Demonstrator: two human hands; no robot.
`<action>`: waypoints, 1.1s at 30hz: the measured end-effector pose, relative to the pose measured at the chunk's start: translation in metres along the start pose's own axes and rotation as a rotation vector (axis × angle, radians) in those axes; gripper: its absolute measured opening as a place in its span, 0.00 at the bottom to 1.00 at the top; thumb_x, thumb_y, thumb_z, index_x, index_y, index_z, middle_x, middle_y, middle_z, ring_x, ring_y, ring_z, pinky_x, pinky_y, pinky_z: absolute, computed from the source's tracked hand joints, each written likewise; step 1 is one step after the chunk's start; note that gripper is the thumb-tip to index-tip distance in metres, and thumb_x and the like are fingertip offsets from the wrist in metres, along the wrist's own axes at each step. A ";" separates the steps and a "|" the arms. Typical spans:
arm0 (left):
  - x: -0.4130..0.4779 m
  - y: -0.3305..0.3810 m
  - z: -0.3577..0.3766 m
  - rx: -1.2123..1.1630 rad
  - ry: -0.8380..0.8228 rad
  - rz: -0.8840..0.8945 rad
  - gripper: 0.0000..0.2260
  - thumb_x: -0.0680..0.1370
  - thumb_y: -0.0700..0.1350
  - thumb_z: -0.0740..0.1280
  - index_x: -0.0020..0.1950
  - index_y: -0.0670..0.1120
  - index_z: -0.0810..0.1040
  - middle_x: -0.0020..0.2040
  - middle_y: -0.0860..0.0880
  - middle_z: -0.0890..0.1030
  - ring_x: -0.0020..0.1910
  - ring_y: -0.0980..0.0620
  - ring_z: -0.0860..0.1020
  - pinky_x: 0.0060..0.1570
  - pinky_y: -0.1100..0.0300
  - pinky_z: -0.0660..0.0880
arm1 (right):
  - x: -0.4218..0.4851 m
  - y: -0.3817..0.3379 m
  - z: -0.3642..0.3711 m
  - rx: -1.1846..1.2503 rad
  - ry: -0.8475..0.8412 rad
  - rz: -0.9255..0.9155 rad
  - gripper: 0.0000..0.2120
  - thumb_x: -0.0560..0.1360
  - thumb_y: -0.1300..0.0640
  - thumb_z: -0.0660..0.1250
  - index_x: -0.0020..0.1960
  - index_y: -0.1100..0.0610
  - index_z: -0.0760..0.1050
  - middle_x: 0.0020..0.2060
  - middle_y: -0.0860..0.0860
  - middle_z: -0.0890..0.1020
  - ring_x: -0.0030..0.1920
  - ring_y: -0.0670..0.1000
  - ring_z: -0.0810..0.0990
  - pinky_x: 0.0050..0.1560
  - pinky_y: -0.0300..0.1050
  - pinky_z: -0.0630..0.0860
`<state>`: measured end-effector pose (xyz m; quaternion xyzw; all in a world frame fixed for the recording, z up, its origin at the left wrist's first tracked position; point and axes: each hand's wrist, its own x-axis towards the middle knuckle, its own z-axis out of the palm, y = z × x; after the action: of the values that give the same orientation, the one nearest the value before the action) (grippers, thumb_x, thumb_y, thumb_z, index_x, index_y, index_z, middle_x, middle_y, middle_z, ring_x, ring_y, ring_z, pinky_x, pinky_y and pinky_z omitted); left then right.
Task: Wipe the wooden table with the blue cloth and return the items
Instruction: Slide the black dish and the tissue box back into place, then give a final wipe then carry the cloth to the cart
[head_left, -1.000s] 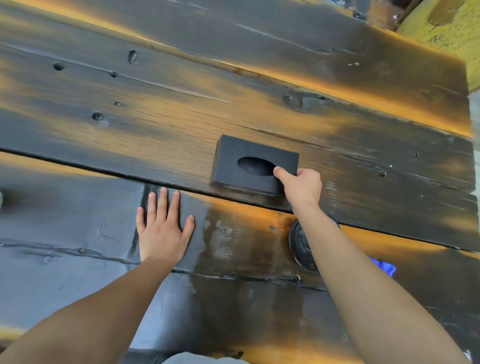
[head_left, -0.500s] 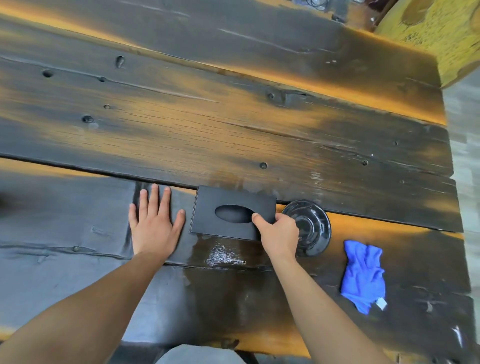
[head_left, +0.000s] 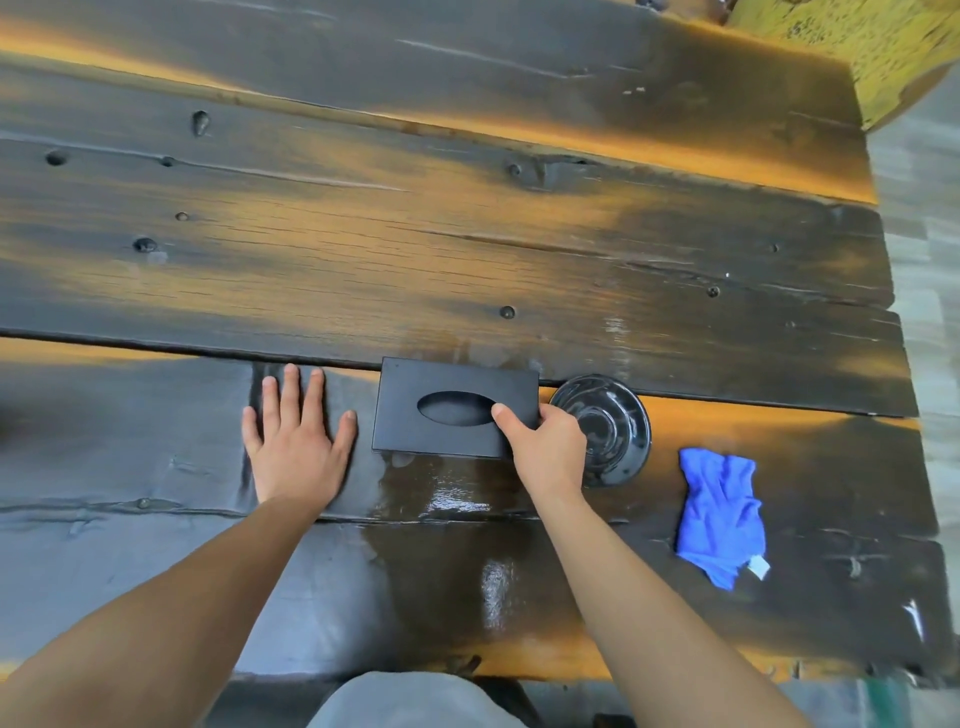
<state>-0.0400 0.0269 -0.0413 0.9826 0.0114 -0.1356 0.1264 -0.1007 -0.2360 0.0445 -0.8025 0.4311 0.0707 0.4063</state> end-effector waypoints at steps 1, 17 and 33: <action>0.000 -0.001 -0.001 -0.010 -0.013 0.000 0.32 0.80 0.66 0.51 0.83 0.56 0.53 0.85 0.49 0.52 0.84 0.47 0.46 0.80 0.42 0.42 | -0.002 0.002 -0.002 0.009 0.013 -0.013 0.19 0.73 0.39 0.72 0.53 0.53 0.81 0.43 0.47 0.85 0.43 0.48 0.83 0.45 0.50 0.83; -0.139 0.084 0.012 -0.177 -0.165 0.350 0.21 0.77 0.59 0.60 0.62 0.47 0.78 0.60 0.46 0.74 0.60 0.41 0.73 0.58 0.41 0.71 | -0.001 0.178 -0.131 -0.193 0.315 -0.020 0.25 0.77 0.48 0.71 0.68 0.59 0.76 0.65 0.56 0.80 0.67 0.58 0.75 0.68 0.53 0.70; -0.177 0.224 0.082 0.276 -0.344 0.794 0.34 0.79 0.66 0.58 0.82 0.53 0.58 0.81 0.48 0.63 0.81 0.41 0.58 0.76 0.41 0.61 | 0.025 0.247 -0.161 -0.572 0.124 -0.040 0.25 0.81 0.40 0.58 0.77 0.41 0.62 0.74 0.50 0.65 0.71 0.58 0.63 0.61 0.58 0.70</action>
<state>-0.2196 -0.2086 -0.0146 0.8817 -0.4056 -0.2383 0.0365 -0.3083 -0.4396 -0.0067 -0.8957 0.4017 0.1321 0.1375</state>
